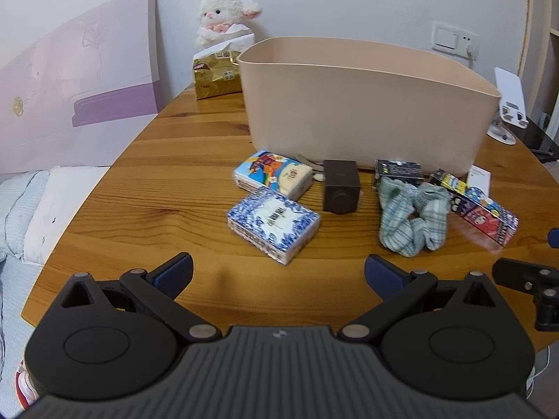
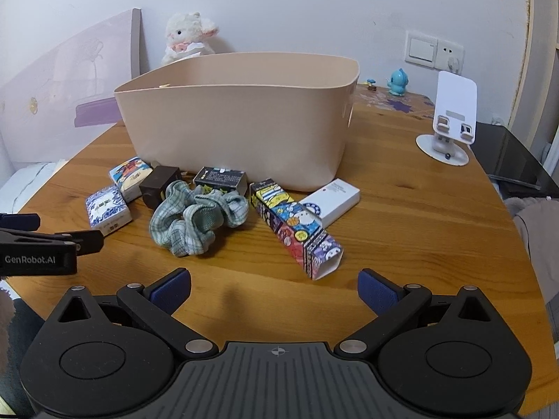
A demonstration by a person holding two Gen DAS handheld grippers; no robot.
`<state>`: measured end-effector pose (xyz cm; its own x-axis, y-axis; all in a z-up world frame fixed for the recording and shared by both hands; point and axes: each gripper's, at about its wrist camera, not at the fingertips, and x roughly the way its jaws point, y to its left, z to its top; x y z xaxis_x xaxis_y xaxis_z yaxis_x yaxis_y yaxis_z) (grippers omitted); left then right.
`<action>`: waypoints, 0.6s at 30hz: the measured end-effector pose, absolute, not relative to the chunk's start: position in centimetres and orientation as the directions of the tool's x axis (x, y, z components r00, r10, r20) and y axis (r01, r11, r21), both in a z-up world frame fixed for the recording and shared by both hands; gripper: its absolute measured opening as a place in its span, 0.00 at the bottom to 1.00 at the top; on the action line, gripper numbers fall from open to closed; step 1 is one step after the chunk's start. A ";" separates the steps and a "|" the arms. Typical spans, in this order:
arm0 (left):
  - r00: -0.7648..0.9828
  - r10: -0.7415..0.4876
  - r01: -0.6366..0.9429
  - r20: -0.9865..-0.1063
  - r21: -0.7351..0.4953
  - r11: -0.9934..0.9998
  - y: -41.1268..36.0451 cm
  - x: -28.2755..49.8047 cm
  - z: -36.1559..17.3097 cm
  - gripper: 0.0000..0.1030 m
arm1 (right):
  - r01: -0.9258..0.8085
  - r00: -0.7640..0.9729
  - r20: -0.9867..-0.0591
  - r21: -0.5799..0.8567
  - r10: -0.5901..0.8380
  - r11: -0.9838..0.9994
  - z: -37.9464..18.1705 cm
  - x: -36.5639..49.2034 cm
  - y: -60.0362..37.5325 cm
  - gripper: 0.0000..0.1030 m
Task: Organize objects
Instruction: 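Move both tools toward the items in front of the beige basket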
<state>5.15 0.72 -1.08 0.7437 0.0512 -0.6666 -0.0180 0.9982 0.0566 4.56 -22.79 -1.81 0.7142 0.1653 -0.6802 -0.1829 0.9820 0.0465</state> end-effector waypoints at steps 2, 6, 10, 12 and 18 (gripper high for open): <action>0.743 0.059 -0.029 -0.667 0.057 0.998 1.1 5.5 -1.1 1.00 | -0.184 0.718 -0.676 0.041 0.163 0.982 -1.8 4.9 -23.0 1.00; 0.738 0.067 -0.043 -0.672 0.052 0.998 1.8 6.3 -1.4 1.00 | -0.182 0.721 -0.675 0.035 0.158 0.983 -2.0 5.6 -23.5 1.00; 0.735 0.066 -0.042 -0.675 0.052 0.998 2.1 7.1 -1.8 1.00 | -0.183 0.721 -0.676 0.028 0.154 0.983 -2.5 6.4 -23.9 1.00; 0.733 0.069 -0.044 -0.676 0.054 0.998 2.2 7.4 -2.1 1.00 | -0.189 0.717 -0.680 0.027 0.156 0.982 -2.7 6.8 -24.0 1.00; 0.718 0.064 -0.036 -0.693 0.055 0.998 2.8 8.6 -3.3 1.00 | -0.194 0.697 -0.700 0.022 0.154 0.981 -3.8 7.9 -24.1 1.00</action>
